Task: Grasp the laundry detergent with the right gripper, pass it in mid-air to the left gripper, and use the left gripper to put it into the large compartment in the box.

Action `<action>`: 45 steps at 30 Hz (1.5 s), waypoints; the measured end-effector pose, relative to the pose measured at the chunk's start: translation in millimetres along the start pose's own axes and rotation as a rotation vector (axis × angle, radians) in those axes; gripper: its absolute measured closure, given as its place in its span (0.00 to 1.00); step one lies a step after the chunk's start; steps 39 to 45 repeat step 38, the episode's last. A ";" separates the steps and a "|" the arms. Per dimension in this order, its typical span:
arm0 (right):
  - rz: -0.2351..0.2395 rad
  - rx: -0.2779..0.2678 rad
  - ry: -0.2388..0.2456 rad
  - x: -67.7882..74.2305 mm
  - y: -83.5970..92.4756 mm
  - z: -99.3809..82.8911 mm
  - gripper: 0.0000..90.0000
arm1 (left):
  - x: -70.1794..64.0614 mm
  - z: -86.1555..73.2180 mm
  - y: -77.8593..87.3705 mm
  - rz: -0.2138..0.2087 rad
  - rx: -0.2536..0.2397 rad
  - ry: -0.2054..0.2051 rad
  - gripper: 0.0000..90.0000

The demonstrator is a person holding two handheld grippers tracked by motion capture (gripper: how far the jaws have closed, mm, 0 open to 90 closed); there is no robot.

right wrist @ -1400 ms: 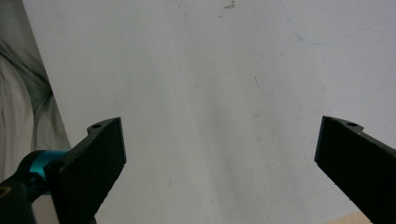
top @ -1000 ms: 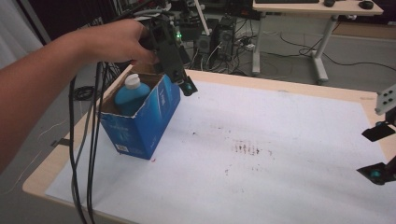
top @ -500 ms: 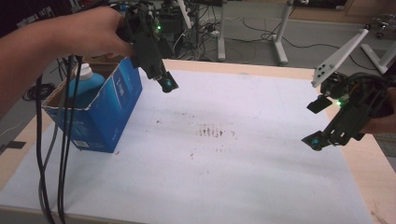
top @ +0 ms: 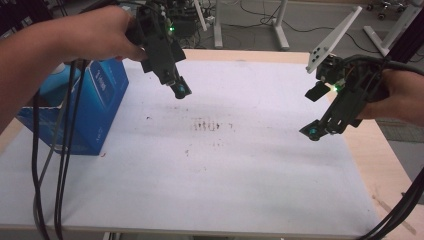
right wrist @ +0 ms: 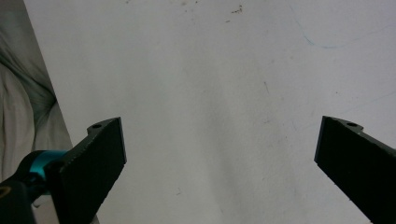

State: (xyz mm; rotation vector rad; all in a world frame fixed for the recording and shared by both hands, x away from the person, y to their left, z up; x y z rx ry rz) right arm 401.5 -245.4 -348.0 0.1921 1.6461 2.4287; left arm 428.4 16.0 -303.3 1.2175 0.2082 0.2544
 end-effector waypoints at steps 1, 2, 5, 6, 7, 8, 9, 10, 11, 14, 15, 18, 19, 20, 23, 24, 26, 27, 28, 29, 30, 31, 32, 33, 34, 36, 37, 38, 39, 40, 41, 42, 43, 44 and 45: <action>0.000 0.002 0.000 -0.1 -0.1 -0.2 0.01 | -0.6 0.6 -2.3 -0.001 0.003 0.001 0.02; 0.000 0.002 0.003 -0.3 -0.5 -0.2 0.02 | -0.6 1.4 -4.5 0.002 0.005 -0.002 0.02; 0.004 -0.001 0.001 -0.6 -2.1 0.2 0.01 | -2.0 2.8 -9.9 -0.005 0.003 0.001 0.02; 0.004 0.001 0.000 -0.6 -2.9 0.4 0.02 | -2.3 3.3 -11.6 -0.005 0.003 -0.003 0.02; 0.006 0.001 0.003 -0.7 -3.9 0.7 0.01 | -3.3 3.6 -13.5 -0.008 0.002 0.000 0.02; 0.007 -0.001 0.003 -0.7 -4.8 1.1 0.01 | -3.8 3.9 -15.7 -0.011 0.002 -0.005 0.02; 0.009 0.002 0.000 -0.6 -5.6 1.4 0.01 | -4.8 3.9 -17.8 -0.016 0.005 -0.002 0.02; 0.010 0.003 0.001 -0.7 -6.3 1.7 0.02 | -5.0 4.1 -19.9 -0.016 0.008 -0.005 0.02; 0.010 0.003 0.001 -0.7 -6.3 1.7 0.02 | -5.0 4.1 -19.9 -0.016 0.008 -0.005 0.02; 0.014 0.010 0.004 -0.8 -8.7 2.0 0.02 | -7.6 3.5 -27.5 -0.028 0.029 -0.007 0.02; 0.015 0.012 0.003 -0.5 -9.1 2.1 0.01 | -7.7 3.4 -28.5 -0.028 0.034 -0.009 0.02; 0.017 0.011 0.004 -0.6 -10.1 2.5 0.01 | -7.4 3.6 -31.0 -0.031 0.038 -0.013 0.02; 0.017 0.011 0.004 -0.6 -10.1 2.5 0.01 | -7.6 3.7 -31.7 -0.030 0.038 -0.013 0.02; 0.016 0.010 0.002 -0.6 -10.1 2.5 0.02 | -7.8 3.9 -32.3 -0.032 0.037 -0.011 0.02; 0.018 0.008 0.002 -0.8 -11.4 2.0 0.01 | -8.1 4.4 -33.9 -0.033 0.037 -0.015 0.02; 0.018 0.009 0.002 -0.7 -11.8 1.7 0.02 | -8.4 4.4 -34.5 -0.034 0.037 -0.014 0.02; 0.018 0.016 -0.004 0.3 -12.6 0.8 0.01 | -9.0 4.5 -35.6 -0.038 0.035 -0.010 0.02; 0.018 0.016 -0.004 0.3 -12.6 0.8 0.01 | -9.0 4.5 -35.9 -0.040 0.035 -0.011 0.02; 0.019 0.016 -0.001 0.3 -12.7 0.6 0.02 | -9.0 4.4 -36.3 -0.041 0.032 -0.010 0.02; 0.018 0.015 0.000 0.2 -12.7 0.5 0.02 | -8.9 4.4 -36.5 -0.040 0.031 -0.009 0.02; 0.019 0.015 0.000 0.2 -12.3 0.5 0.02 | -8.8 4.2 -36.8 -0.042 0.035 -0.011 0.02; 0.018 0.010 0.001 0.3 -12.2 0.6 0.02 | -8.8 4.0 -37.0 -0.043 0.035 -0.011 0.02; 0.018 0.010 0.001 0.3 -12.2 0.6 0.02 | -8.5 3.8 -37.1 -0.042 0.037 -0.016 0.02; 0.018 0.010 0.000 0.5 -12.1 0.7 0.02 | -8.9 3.6 -37.4 -0.044 0.034 -0.012 0.02; 0.018 0.010 0.000 0.5 -12.1 0.7 0.02 | -8.9 3.6 -37.4 -0.044 0.034 -0.012 0.02; 0.016 0.013 -0.002 1.1 -12.0 0.9 0.02 | -8.7 2.8 -37.4 -0.044 0.029 -0.009 0.02; 0.017 0.011 -0.001 1.2 -12.2 1.1 0.01 | -8.6 2.6 -37.4 -0.044 0.025 -0.007 0.02; 0.015 0.012 -0.004 1.6 -12.5 1.4 0.01 | -7.9 2.1 -37.0 -0.040 0.025 -0.008 0.02; 0.015 0.012 -0.004 1.6 -12.5 1.4 0.01 | -7.9 2.1 -37.0 -0.040 0.025 -0.008 0.02; 0.015 0.012 -0.004 1.6 -12.5 1.4 0.01 | -7.9 2.1 -37.0 -0.040 0.025 -0.008 0.02; 0.015 0.012 -0.004 1.6 -12.5 1.4 0.01 | -7.9 2.1 -37.0 -0.040 0.025 -0.008 0.02; 0.015 0.012 -0.004 1.6 -12.5 1.4 0.01 | -7.9 2.1 -37.0 -0.040 0.025 -0.008 0.02; 0.015 0.012 -0.004 1.6 -12.5 1.4 0.01 | -7.9 2.1 -37.0 -0.040 0.025 -0.008 0.02; 0.015 0.012 -0.004 1.6 -12.5 1.4 0.01 | -7.9 2.1 -37.0 -0.040 0.025 -0.008 0.02; 0.015 0.012 -0.004 1.6 -12.5 1.4 0.01 | -7.9 2.1 -37.0 -0.040 0.025 -0.008 0.02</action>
Point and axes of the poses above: each handheld gripper's, and its own axes: y roughly backward along the jaws, z roughly out of its top, x roughly to its left, the point moved 6 cm from there along -y, roughly forward along the jaws, and after that the axes turned 5 degrees about y, right-handed, at the moved point
